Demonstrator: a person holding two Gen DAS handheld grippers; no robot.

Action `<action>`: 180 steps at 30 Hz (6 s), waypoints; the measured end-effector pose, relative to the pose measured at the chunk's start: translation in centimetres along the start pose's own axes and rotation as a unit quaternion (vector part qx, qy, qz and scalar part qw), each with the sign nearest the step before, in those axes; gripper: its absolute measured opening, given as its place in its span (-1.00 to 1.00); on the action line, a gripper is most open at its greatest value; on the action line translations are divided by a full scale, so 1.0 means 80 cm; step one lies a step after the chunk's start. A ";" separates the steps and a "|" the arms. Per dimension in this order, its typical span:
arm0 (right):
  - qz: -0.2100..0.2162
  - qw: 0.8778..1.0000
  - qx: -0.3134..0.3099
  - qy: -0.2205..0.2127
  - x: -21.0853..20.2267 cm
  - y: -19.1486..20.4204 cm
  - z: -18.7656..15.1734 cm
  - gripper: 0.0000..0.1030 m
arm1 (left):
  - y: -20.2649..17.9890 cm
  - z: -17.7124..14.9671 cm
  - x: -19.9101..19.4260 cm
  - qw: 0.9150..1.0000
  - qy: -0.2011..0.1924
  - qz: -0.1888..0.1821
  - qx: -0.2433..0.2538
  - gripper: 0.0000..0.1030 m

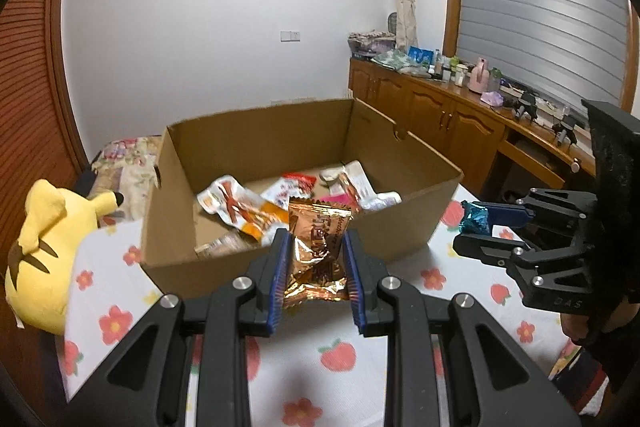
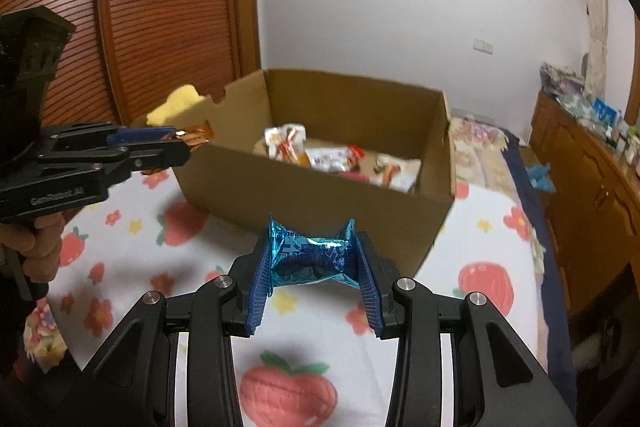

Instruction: Organize snacks

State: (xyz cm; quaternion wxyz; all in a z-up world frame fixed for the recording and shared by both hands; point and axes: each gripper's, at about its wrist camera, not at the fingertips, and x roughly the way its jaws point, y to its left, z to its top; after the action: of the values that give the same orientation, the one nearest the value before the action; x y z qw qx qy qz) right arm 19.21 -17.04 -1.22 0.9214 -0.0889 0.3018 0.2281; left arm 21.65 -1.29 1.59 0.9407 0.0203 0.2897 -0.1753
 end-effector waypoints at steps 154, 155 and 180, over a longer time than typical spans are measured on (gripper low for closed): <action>-0.093 0.982 0.076 -0.142 -0.162 0.041 -0.029 0.92 | -0.066 -0.079 -0.174 0.987 -0.095 0.130 -0.030 0.93; -0.093 0.983 0.076 -0.142 -0.163 0.040 -0.029 0.92 | -0.066 -0.079 -0.174 0.987 -0.095 0.130 -0.030 0.93; -0.094 0.982 0.077 -0.143 -0.166 0.041 -0.030 0.92 | -0.063 -0.080 -0.173 0.987 -0.092 0.130 -0.032 0.93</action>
State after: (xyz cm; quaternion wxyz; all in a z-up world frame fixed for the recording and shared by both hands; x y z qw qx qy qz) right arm 6.96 -19.74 4.70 0.9765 -0.0124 0.1739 0.1265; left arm 5.78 -0.72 4.23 0.9784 0.0115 0.2019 -0.0436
